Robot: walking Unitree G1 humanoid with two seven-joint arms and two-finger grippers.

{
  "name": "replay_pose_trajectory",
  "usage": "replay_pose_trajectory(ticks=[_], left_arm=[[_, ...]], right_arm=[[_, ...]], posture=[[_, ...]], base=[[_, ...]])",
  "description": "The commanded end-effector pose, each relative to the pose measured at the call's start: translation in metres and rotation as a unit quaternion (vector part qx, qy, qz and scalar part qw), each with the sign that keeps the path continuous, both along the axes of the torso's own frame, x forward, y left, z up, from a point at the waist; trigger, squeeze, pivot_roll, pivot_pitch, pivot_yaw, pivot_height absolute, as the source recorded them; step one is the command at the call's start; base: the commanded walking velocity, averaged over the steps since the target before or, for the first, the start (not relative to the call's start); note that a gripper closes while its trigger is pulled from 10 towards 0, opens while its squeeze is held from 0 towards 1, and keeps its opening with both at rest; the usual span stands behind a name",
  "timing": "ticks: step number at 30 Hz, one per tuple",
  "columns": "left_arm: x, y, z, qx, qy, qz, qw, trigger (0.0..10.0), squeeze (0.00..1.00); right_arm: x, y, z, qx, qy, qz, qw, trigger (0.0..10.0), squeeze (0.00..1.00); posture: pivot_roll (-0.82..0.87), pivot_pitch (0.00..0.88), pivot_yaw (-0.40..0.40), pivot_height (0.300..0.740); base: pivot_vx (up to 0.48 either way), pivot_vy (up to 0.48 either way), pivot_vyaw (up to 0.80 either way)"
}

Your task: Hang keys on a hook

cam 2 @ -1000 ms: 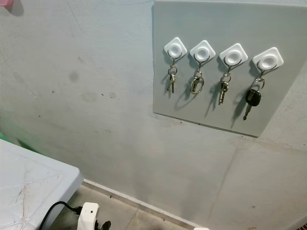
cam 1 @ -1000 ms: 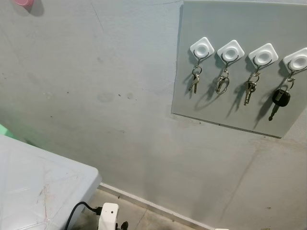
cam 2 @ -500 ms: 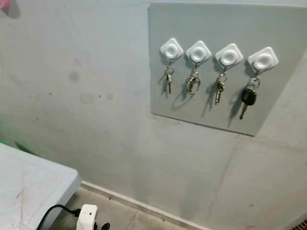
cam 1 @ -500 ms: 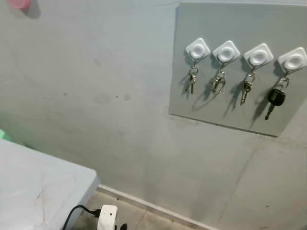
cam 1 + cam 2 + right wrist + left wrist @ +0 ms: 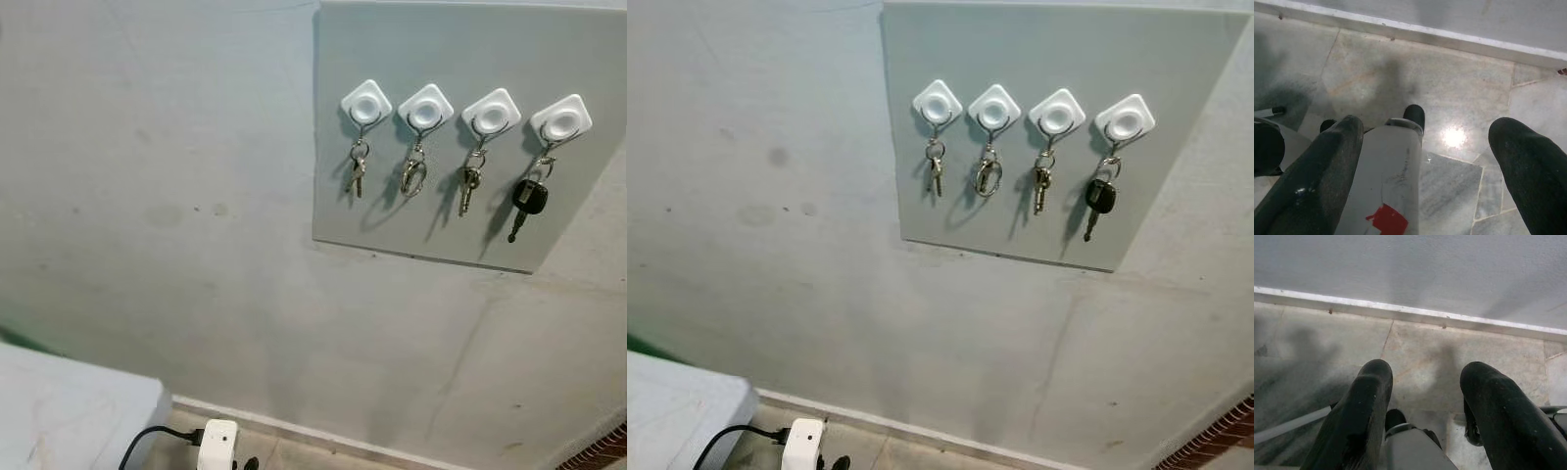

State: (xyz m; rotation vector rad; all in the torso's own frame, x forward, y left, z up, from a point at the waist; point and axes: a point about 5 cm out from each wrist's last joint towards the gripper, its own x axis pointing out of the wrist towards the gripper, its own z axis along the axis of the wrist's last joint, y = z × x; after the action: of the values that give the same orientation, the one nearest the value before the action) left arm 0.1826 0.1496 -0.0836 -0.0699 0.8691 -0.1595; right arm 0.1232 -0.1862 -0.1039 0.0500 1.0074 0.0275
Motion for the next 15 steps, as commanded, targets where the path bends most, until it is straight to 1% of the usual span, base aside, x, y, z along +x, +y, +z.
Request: replay_pose_trajectory(ticks=[1, 4, 5, 6, 15], left_arm=[[-0.0003, 0.0034, -0.0003, 0.005, 0.003, 0.003, 1.0, 10.0, 0.0], [-0.0007, 0.0035, -0.0006, 0.013, 0.005, -0.002, 1.0, 10.0, 0.0], [-0.0013, 0.004, -0.001, 0.005, 0.007, 0.014, 1.0, 10.0, 0.0], [-0.0014, 0.0043, -0.001, 0.004, 0.007, 0.017, 1.0, 10.0, 0.0], [-0.0021, 0.0055, -0.0014, 0.009, 0.009, 0.017, 1.0, 10.0, 0.0]], right_arm=[[-0.0059, -0.0029, -0.0019, -0.004, 0.013, -0.008, 1.0, 10.0, 0.0], [-0.0062, -0.0032, -0.0019, -0.005, 0.013, -0.008, 1.0, 10.0, 0.0], [-0.0063, -0.0038, -0.0019, -0.007, 0.013, -0.008, 1.0, 10.0, 0.0], [-0.0066, -0.0045, -0.0018, -0.008, 0.011, -0.009, 1.0, 10.0, 0.0], [-0.0105, -0.0053, -0.0028, -0.009, 0.016, -0.012, 1.0, 10.0, 0.0]], posture=[[0.14, 0.0, 0.04, 0.74], [0.14, 0.0, 0.039, 0.74], [0.14, 0.0, 0.039, 0.74], [0.14, 0.0, 0.038, 0.74], [0.14, 0.0, 0.039, 0.74]], base=[[0.0, -0.48, -0.67], [0.0, -0.48, -0.66], [0.0, 0.0, -0.61], [0.0, 0.0, 0.0], [0.0, 0.0, 0.0]])
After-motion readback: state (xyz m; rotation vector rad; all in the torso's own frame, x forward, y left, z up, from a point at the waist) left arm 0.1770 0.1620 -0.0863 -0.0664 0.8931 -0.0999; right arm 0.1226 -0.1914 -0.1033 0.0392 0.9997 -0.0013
